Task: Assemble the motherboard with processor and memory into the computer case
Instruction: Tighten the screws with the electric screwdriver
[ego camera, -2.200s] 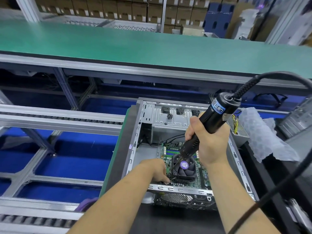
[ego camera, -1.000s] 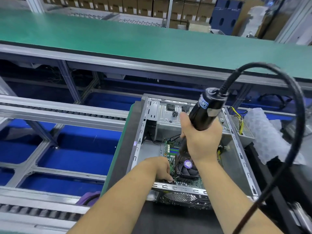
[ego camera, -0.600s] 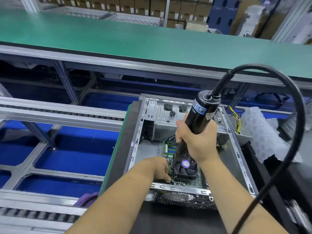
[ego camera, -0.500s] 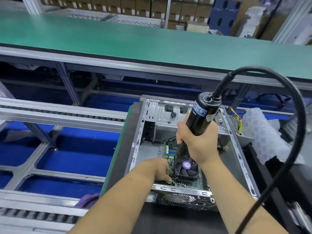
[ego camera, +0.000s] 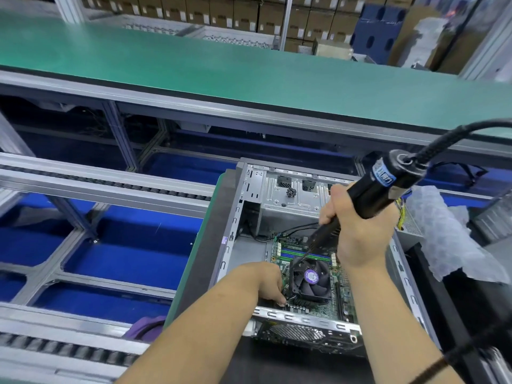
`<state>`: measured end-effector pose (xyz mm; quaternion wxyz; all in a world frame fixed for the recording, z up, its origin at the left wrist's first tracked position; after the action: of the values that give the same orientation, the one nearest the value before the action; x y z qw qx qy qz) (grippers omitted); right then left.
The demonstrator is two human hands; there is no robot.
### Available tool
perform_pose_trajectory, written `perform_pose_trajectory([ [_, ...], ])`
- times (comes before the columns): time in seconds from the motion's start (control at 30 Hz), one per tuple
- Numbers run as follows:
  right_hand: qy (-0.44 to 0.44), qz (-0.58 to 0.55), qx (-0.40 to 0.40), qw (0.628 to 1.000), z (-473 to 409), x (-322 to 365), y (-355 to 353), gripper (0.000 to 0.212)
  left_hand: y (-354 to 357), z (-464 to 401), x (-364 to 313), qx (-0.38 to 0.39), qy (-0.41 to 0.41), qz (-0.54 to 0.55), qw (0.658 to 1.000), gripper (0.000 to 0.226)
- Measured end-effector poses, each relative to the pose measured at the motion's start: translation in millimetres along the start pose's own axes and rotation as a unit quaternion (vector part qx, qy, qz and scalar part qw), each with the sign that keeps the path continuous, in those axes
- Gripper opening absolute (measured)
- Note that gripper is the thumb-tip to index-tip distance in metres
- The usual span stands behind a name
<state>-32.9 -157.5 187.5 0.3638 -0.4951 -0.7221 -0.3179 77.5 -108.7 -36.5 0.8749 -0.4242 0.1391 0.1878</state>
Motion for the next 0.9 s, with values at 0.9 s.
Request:
perform_pose_trajectory([
  [0.9, -0.006, 0.005, 0.010, 1.000, -16, -19, 8, 0.053, 1, 1, -1, 0.008, -0.006, 0.001, 1.000, 0.040],
])
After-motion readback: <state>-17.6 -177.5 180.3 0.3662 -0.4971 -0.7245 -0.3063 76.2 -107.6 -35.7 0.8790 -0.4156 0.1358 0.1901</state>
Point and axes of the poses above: each hand's wrist, its own z-axis away from the middle knuckle, its own y-axis out of the palm, x = y × z, the point moved 7 cm from there along -z, towards the middle knuckle, and after that the axes turned 1 degree about -y, right-handed, at the moved point
